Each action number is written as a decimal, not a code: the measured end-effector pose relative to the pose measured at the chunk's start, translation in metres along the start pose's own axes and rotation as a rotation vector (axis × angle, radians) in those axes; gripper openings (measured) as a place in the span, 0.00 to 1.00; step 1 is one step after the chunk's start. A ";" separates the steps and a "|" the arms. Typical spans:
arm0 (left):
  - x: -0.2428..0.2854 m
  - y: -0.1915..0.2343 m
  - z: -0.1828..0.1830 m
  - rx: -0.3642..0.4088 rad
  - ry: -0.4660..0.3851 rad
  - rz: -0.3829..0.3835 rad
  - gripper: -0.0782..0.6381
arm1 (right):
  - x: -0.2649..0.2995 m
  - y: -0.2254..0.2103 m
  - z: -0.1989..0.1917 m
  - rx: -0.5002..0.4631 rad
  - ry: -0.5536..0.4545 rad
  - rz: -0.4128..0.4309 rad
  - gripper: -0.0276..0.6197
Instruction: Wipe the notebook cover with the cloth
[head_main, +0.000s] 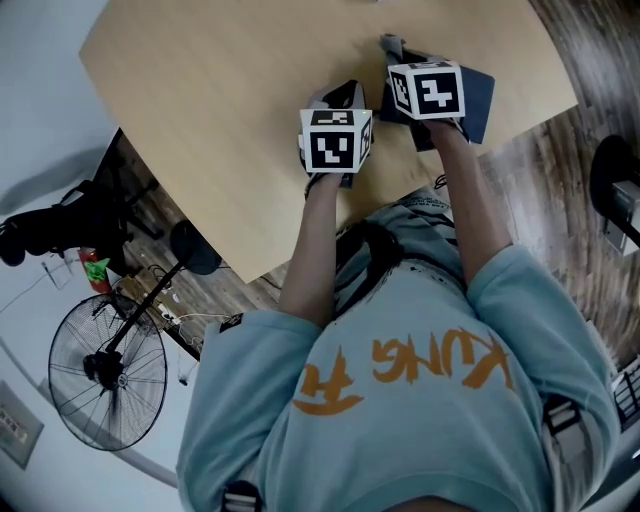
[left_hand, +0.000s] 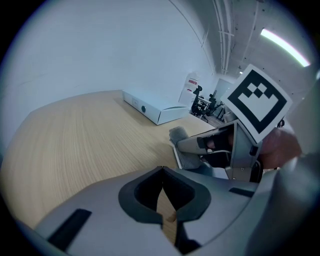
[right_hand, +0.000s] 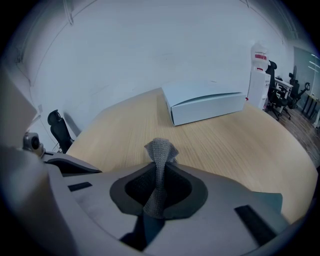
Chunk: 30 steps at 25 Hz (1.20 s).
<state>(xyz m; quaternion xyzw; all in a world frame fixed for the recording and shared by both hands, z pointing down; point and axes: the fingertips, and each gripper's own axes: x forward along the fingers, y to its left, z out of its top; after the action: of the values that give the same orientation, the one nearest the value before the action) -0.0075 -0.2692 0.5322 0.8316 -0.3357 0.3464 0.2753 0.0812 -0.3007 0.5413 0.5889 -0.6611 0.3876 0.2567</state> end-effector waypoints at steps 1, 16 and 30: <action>0.000 0.001 -0.001 0.000 0.003 0.000 0.13 | -0.001 -0.002 -0.001 0.008 -0.003 -0.005 0.09; 0.009 -0.022 -0.004 0.016 -0.001 -0.023 0.13 | -0.029 -0.044 -0.020 0.067 -0.048 -0.083 0.09; 0.015 -0.056 -0.009 0.056 0.011 -0.064 0.13 | -0.058 -0.097 -0.037 0.166 -0.073 -0.155 0.09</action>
<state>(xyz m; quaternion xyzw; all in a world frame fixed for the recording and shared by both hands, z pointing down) 0.0386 -0.2331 0.5364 0.8474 -0.2974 0.3513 0.2645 0.1820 -0.2372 0.5366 0.6713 -0.5881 0.3981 0.2121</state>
